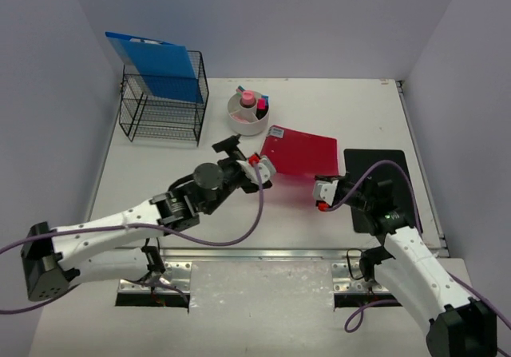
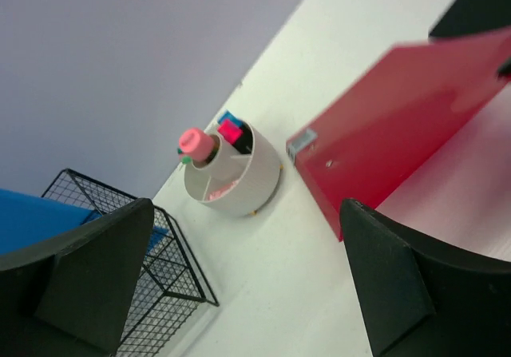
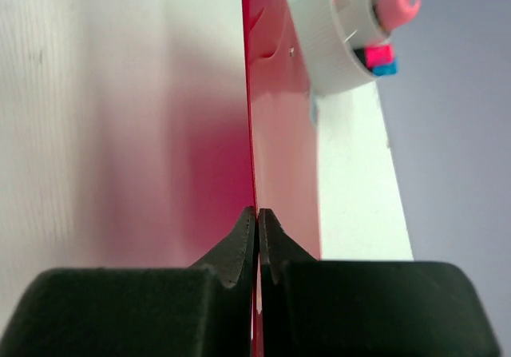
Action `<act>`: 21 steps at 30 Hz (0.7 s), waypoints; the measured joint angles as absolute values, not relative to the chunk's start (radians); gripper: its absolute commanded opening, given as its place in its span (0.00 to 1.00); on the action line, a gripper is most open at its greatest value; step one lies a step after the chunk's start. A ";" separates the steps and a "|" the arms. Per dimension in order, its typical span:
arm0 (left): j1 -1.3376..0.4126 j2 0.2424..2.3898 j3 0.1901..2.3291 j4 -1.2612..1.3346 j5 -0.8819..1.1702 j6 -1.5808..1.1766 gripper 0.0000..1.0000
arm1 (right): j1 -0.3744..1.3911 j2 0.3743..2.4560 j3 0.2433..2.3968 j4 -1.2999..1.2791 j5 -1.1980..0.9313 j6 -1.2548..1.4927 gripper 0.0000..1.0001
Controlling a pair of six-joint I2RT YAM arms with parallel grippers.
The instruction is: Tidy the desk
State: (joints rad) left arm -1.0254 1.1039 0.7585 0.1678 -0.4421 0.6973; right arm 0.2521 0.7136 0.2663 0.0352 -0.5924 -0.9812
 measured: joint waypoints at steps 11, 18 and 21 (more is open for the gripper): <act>-0.920 0.865 1.049 -0.139 -0.257 0.436 1.00 | 0.252 0.889 0.867 -0.294 -0.805 -0.693 0.00; -0.887 0.978 1.316 -0.442 -0.042 0.461 1.00 | 0.252 1.005 1.035 -0.442 -0.908 -0.598 0.00; -0.887 1.063 1.443 -0.570 0.054 0.486 1.00 | 0.252 1.015 1.037 -0.478 -0.931 -0.583 0.00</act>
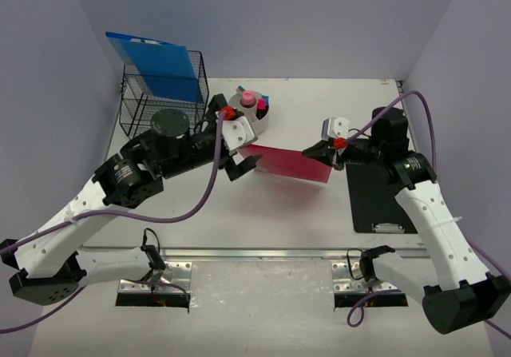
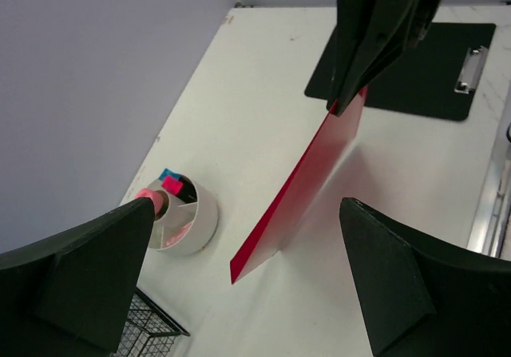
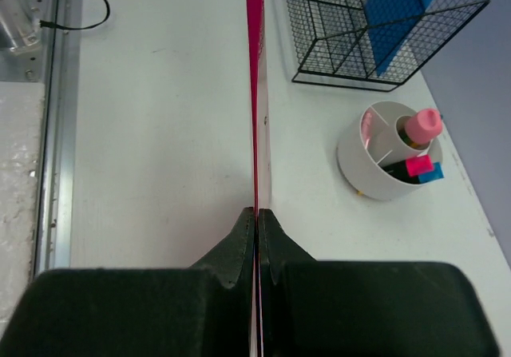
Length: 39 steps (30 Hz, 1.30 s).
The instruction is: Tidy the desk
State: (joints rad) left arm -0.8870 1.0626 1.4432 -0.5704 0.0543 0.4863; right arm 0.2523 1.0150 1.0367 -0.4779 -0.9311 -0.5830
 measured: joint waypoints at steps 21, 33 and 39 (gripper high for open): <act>-0.875 1.357 1.642 -0.800 0.100 0.456 0.91 | 0.252 1.006 1.025 -0.491 -0.944 -0.476 0.00; -0.848 1.273 1.579 -0.717 -0.149 0.098 0.75 | 0.252 0.969 0.964 -0.392 -0.832 -0.229 0.00; -0.790 1.243 1.565 -0.774 -0.141 -0.177 0.92 | 0.261 0.919 0.904 -0.273 -0.683 -0.050 0.00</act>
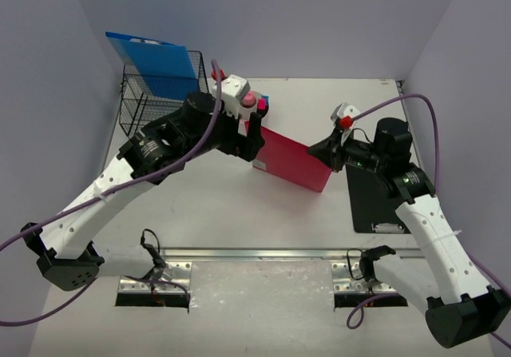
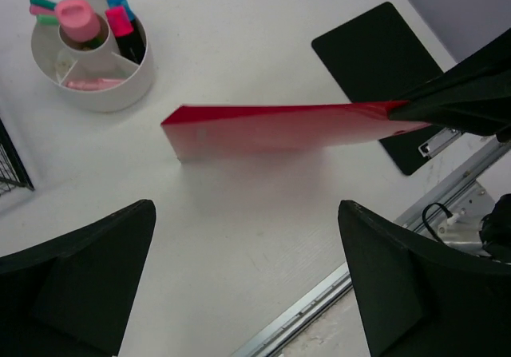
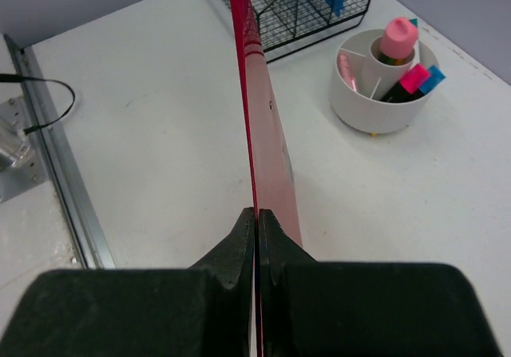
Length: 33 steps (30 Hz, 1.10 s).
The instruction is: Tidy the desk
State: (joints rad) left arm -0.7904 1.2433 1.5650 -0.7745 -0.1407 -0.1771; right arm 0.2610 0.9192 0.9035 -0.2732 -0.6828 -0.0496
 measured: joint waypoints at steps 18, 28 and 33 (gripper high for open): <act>-0.523 1.408 1.564 -0.698 0.519 -0.781 1.00 | 0.442 0.864 0.892 -0.241 -0.263 0.047 0.00; -0.520 1.431 1.469 -0.633 0.619 -0.871 1.00 | 0.718 0.939 0.879 -0.151 -0.072 -0.001 0.00; -0.502 1.431 1.386 -0.657 0.620 -0.877 0.99 | 0.829 0.980 0.865 -0.133 -0.019 -0.027 0.00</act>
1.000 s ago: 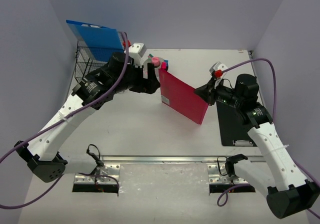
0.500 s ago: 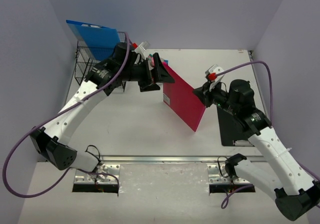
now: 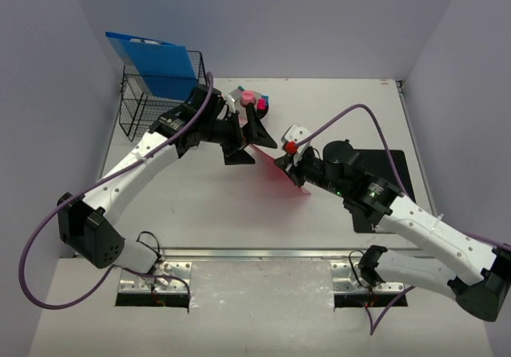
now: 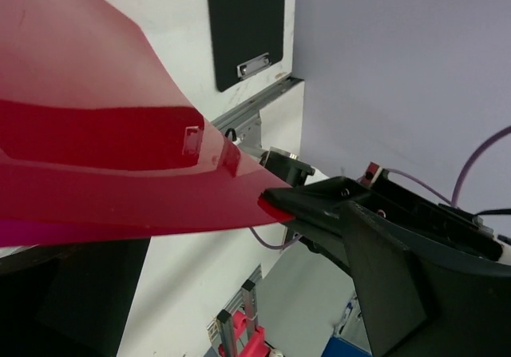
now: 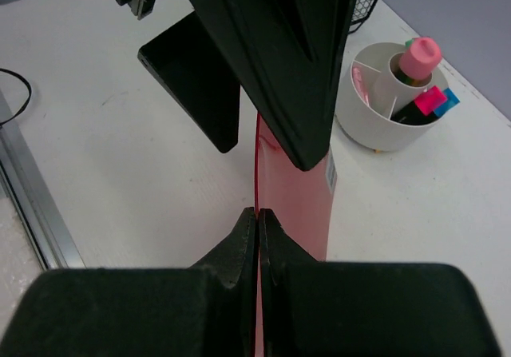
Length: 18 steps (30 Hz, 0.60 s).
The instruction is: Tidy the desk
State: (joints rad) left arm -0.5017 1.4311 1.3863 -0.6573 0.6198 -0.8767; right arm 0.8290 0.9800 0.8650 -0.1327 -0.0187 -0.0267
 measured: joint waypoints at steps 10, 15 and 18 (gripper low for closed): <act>-0.495 1.420 1.320 -0.699 0.586 -0.873 0.52 | 0.934 1.050 0.866 -0.105 0.018 -0.004 0.00; -0.493 1.403 1.297 -0.722 0.554 -0.854 0.27 | 0.965 1.084 0.871 -0.097 0.007 0.033 0.00; -0.488 1.392 1.276 -0.752 0.537 -0.833 0.13 | 0.974 1.100 0.879 -0.097 -0.003 0.055 0.00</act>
